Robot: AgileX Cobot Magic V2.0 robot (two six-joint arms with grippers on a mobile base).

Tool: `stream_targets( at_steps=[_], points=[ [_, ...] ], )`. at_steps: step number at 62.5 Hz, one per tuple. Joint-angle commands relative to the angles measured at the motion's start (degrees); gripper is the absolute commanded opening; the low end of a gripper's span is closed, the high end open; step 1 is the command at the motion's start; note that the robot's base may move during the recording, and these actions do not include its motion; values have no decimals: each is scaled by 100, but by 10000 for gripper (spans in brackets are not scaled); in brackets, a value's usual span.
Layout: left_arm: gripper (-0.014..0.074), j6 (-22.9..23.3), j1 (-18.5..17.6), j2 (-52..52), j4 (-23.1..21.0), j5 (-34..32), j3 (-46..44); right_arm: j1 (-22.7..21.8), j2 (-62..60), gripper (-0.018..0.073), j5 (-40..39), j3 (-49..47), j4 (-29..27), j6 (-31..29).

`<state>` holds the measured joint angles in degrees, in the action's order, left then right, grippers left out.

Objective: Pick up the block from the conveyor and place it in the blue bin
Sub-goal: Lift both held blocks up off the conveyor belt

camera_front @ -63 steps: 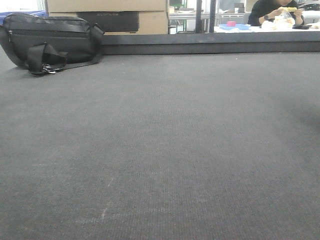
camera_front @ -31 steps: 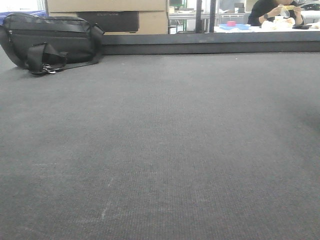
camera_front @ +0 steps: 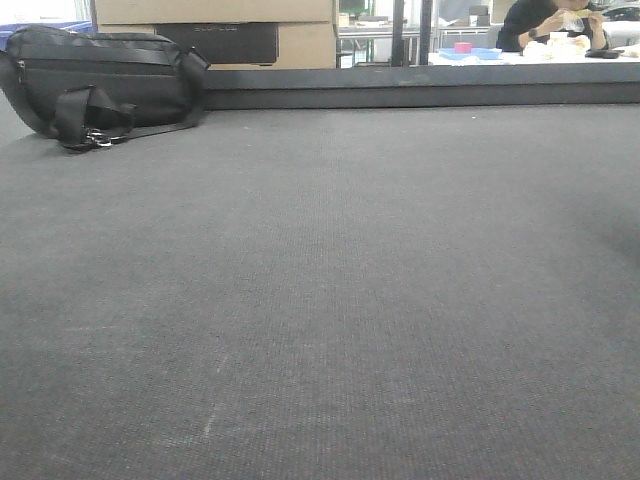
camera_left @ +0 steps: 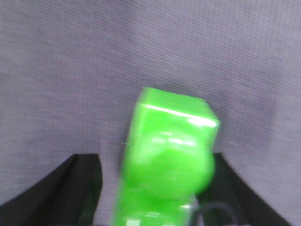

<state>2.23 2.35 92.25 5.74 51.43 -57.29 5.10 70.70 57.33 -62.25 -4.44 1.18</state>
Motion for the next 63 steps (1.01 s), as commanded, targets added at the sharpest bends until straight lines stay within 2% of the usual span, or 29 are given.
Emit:
stream_targets(
  at_steps=[1,7,12,15,25,35,43,49,56,63],
  points=[
    [326,-92,-95,0,-171,-10,8,2,-51,-162,-31,-36,-7,-15],
    [313,-92,-156,0,-171,-79,8,2,-51,-162,-31,-36,-7,-15],
    [246,-92,-156,0,-148,-139,8,2,-51,-162,8,-36,-19,-15],
    [185,-92,-156,0,-123,-139,8,2,-51,-162,33,-36,-32,-15],
    [-108,-92,-156,0,-123,-125,-5,2,-51,-162,44,-36,-86,-15],
    [-111,-92,-156,-156,-360,321,-297,2,-64,-162,57,-36,-83,-15],
    [-111,-92,-156,-816,-764,219,-395,13,-282,-162,-101,-36,-83,-15],
    [-111,-92,-214,-1577,-1112,-432,-240,13,-550,-162,-389,26,-83,-15],
    [-111,-92,-505,-2501,-1136,-1744,259,13,-965,-162,-1145,430,-83,-15],
    [-111,-92,-842,-3372,-1136,-2599,856,13,-1488,-162,-1952,1078,-83,-15]
  ],
)
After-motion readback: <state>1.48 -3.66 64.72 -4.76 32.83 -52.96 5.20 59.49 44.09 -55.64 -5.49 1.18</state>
